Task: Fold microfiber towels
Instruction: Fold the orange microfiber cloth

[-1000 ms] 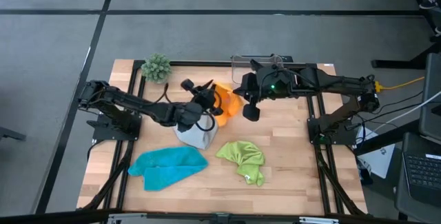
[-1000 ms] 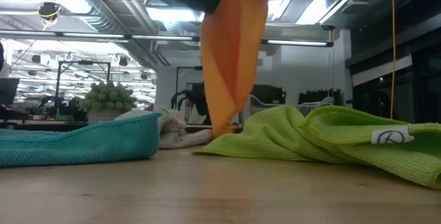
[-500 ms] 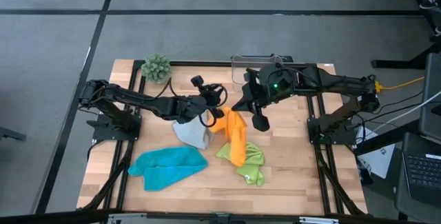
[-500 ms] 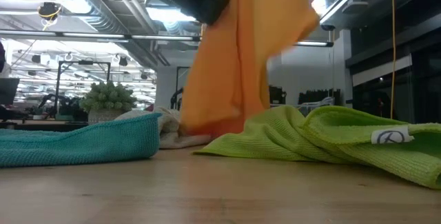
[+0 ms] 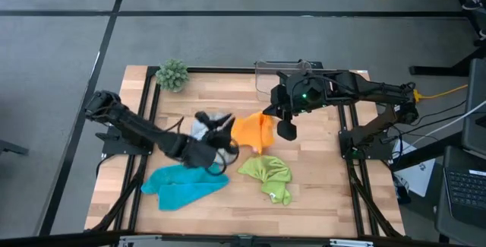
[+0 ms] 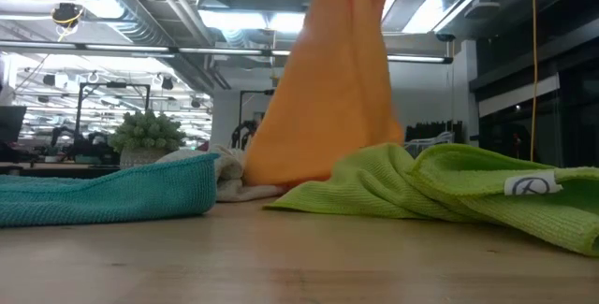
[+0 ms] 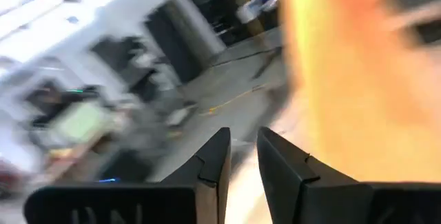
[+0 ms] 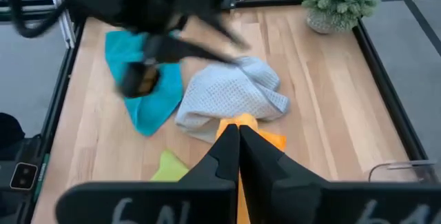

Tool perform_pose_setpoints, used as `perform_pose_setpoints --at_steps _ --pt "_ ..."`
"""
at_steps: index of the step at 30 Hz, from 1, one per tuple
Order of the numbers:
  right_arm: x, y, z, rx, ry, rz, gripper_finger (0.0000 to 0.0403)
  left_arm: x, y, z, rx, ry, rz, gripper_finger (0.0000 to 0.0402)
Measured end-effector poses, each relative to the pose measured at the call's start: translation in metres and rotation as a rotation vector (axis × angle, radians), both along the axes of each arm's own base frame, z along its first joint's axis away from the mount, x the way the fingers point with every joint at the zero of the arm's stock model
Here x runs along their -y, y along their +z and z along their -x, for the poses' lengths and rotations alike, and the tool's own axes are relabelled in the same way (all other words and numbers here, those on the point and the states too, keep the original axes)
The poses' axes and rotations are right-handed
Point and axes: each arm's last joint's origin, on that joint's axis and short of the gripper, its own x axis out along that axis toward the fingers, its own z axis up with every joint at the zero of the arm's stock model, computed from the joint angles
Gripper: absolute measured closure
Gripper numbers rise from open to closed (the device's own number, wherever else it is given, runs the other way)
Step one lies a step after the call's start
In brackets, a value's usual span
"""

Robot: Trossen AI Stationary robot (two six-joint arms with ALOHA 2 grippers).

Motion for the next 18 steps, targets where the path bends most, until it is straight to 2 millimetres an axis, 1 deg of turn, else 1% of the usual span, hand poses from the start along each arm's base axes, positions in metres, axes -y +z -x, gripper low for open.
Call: perform_pose_setpoints --at_steps 3,4,5,8,12,14,18 --pt "0.000 0.001 -0.001 0.014 -0.001 0.000 0.0395 0.018 -0.007 -0.002 0.077 -0.259 0.204 0.0335" --pt "0.000 0.002 -0.002 0.027 -0.002 0.000 0.0395 0.022 -0.013 -0.007 0.081 -0.328 0.264 0.0335" --pt "0.000 0.003 -0.003 0.045 -0.009 0.004 0.0395 0.023 -0.021 -0.011 0.064 -0.355 0.289 0.0335" --pt "0.002 0.009 -0.007 0.121 -0.053 0.035 0.0395 0.017 -0.048 -0.027 0.008 -0.314 0.276 0.0335" --pt "0.004 0.019 -0.011 0.220 -0.110 0.098 0.0395 0.009 -0.074 -0.041 -0.035 -0.263 0.259 0.0335" --pt "0.005 0.025 -0.011 0.256 -0.130 0.138 0.0395 0.008 -0.081 -0.043 -0.045 -0.238 0.244 0.0335" --pt "0.007 0.036 -0.009 0.303 -0.172 0.214 0.0395 0.010 -0.081 -0.042 -0.031 -0.197 0.217 0.0335"
